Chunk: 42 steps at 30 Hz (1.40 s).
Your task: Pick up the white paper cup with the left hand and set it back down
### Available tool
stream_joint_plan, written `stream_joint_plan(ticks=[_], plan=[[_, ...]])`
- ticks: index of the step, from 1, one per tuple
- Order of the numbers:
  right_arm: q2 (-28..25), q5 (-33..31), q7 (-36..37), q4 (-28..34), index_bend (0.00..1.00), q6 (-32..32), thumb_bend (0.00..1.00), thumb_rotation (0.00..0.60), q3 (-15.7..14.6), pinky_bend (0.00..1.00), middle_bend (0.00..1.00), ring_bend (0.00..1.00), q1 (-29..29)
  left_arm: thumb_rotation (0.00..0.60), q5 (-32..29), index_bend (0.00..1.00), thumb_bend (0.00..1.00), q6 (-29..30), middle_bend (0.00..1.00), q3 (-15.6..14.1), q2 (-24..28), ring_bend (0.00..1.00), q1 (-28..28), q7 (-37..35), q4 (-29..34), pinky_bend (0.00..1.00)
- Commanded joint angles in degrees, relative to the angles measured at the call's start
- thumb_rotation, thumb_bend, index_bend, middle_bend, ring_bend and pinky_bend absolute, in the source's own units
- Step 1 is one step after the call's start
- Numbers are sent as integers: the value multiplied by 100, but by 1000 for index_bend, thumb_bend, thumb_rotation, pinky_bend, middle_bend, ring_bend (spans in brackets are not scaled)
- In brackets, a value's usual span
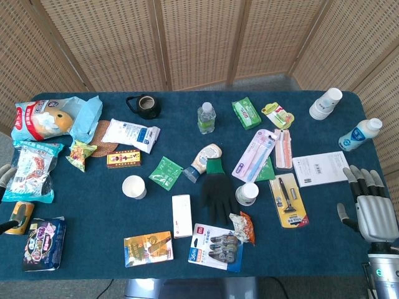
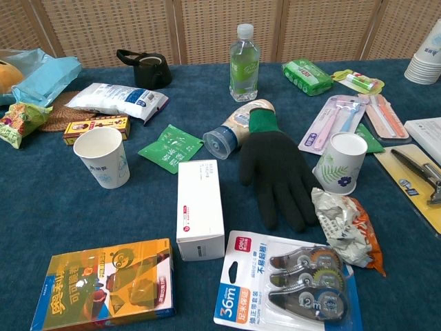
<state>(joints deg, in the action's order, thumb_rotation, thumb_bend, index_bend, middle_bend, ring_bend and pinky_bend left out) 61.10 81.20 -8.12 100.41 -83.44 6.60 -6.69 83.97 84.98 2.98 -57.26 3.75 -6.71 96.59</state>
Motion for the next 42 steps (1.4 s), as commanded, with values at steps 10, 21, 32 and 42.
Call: stream_joint_plan(ticks=[10,21,32,42], plan=[[-14,54,90,-16,0,-18,467,600,-19,0,0,0,10,600,81,0,462,-171,68,-101,114,46,44,49,119,0],[-32,68,94,37,0,-71,467,600,-37,0,0,0,52,600,14,0,456,-999,52,-167,361,46,473,467,421,1],[-100,139,139,60,0,-170,470,600,-96,0,0,0,143,600,-97,0,450,-1797,96,-91,45,87,1110,1483,706,59],[-134,141,307,-35,0,-218,470,600,-127,0,0,0,227,600,-366,0,441,-2294,68,-26,-402,82,1573,2267,788,49]])
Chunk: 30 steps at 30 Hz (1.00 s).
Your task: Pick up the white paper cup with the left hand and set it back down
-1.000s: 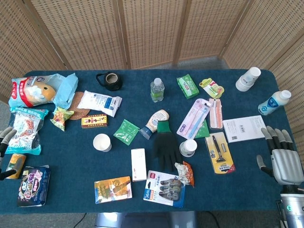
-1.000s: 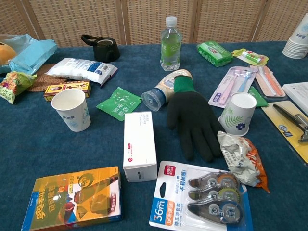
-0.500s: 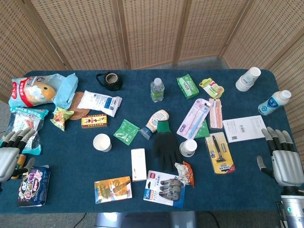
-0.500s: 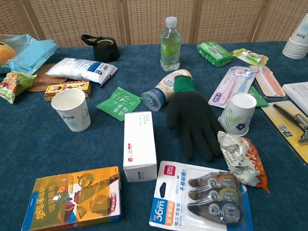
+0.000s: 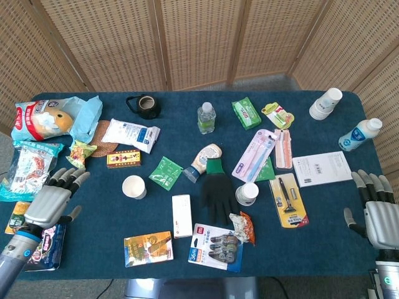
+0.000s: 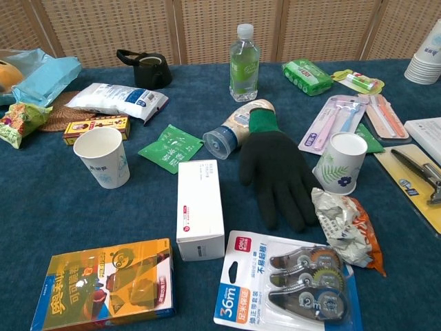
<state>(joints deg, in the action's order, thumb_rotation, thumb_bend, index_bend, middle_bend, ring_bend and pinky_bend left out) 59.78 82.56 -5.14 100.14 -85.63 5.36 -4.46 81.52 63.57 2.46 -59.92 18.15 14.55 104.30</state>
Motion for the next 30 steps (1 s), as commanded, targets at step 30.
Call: stream_joint_plan(ticks=[30], plan=[[-109,-115,101,-37,0,-24,469,600,29,0,0,0,111,600,-850,105,438,-851,170,298,-1668,228,1152,222,-783,215]])
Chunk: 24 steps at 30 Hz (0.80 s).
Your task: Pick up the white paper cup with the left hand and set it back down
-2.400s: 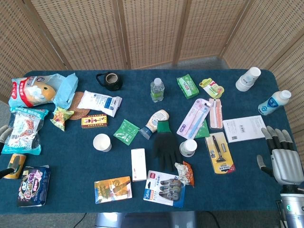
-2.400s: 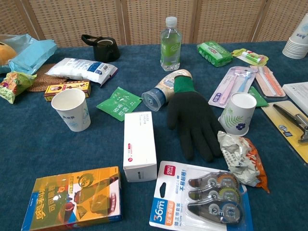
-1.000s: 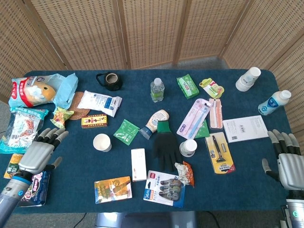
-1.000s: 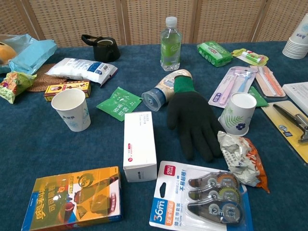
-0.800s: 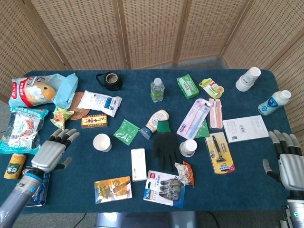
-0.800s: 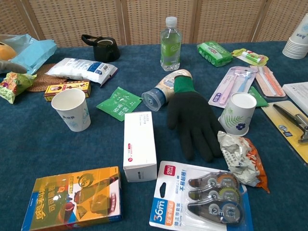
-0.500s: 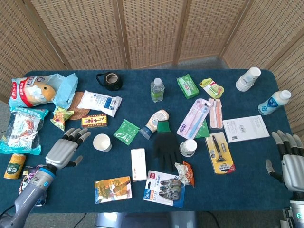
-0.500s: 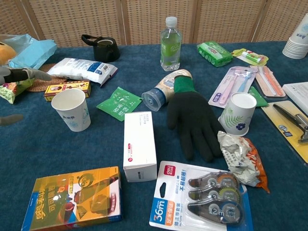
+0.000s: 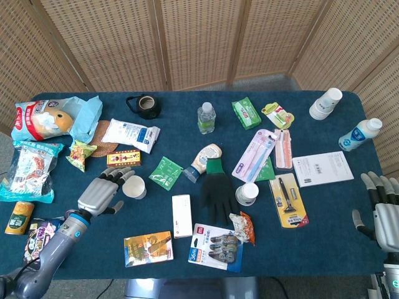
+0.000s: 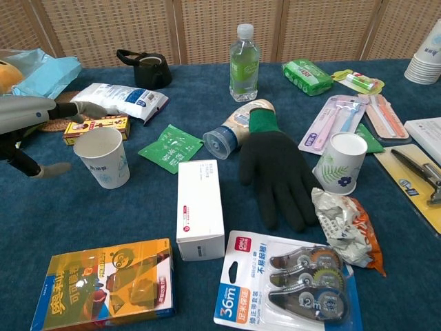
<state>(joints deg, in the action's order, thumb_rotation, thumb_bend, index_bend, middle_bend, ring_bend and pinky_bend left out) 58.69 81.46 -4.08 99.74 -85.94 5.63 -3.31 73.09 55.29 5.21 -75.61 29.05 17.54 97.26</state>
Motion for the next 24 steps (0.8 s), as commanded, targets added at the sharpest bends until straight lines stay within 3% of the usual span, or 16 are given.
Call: stream_joint_plan(ticks=[1,6,13,24], plan=[[1,-6,-9,6,0,13,470,600,2,0,0,0,-5,600,-12,131,438,-50,189,23,-134,253,91,-86,-107,250],[-1,-32,-13,13,0,4,469,600,8,0,0,0,13,600,-32,222,441,-120,243,-23,-323,339,209,-20,-274,406],[-20,-74,-17,22,0,-4,469,600,16,0,0,0,38,600,1,273,444,38,289,-28,-485,394,255,39,-469,473],[11,-82,-25,10,0,72,469,600,34,0,0,0,-7,600,240,301,450,95,299,-4,440,402,437,463,-26,478]])
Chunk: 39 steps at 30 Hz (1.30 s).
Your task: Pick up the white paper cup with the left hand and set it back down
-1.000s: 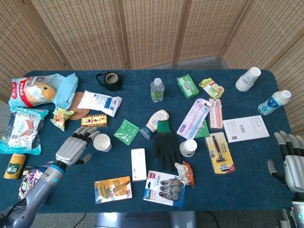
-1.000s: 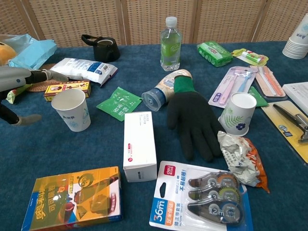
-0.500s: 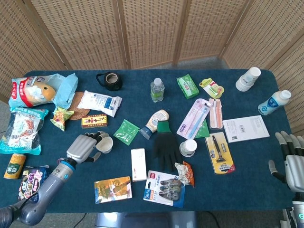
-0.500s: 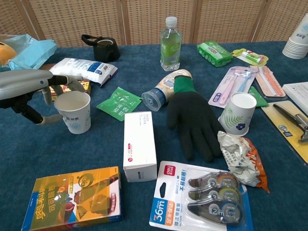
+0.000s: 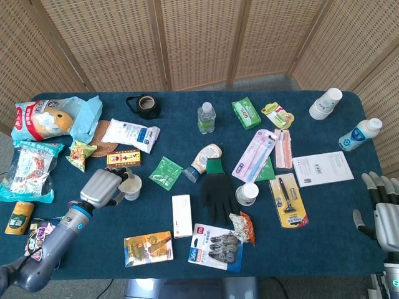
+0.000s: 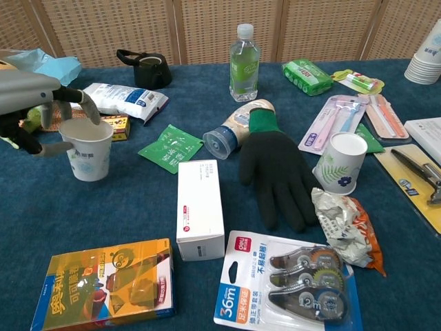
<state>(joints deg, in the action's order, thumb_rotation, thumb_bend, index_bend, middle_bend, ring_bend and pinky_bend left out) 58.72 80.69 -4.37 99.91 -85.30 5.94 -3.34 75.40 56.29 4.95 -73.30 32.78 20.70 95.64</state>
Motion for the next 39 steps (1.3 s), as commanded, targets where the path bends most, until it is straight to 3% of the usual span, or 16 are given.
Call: stream_joint_plan(ticks=[1,7,13,29,31,33,35,39], plan=[[17,-10,9,-18,0,13,467,600,4,0,0,0,-7,600,-23,301,450,-10,300,37,281,408,83,187,172,483],[5,-43,14,-37,0,41,470,600,12,0,0,0,-12,600,20,295,452,-325,303,-2,835,420,274,266,399,493],[17,-47,45,-50,0,43,469,600,23,0,0,0,-16,600,-72,300,452,-730,300,-151,1199,418,524,860,604,489],[-3,-23,200,-88,0,-54,468,600,3,0,0,0,75,600,-1099,325,459,-1297,282,-527,645,405,1193,2518,618,456],[-4,-13,229,-100,0,-70,468,600,-2,0,0,0,89,600,-1401,284,460,-1355,225,-589,573,342,1320,2755,639,410],[-8,2,249,-110,0,-101,468,600,-5,0,0,0,108,600,-1638,97,459,-1164,68,-592,463,119,1379,2961,648,303],[-15,9,271,-115,0,-125,468,600,-7,0,0,0,126,600,-1713,4,459,-836,1,-544,364,7,1343,3033,669,227],[-31,4,307,-132,0,-139,469,600,-14,0,0,0,153,600,-1651,0,459,-409,0,-405,389,0,1199,2635,782,117]])
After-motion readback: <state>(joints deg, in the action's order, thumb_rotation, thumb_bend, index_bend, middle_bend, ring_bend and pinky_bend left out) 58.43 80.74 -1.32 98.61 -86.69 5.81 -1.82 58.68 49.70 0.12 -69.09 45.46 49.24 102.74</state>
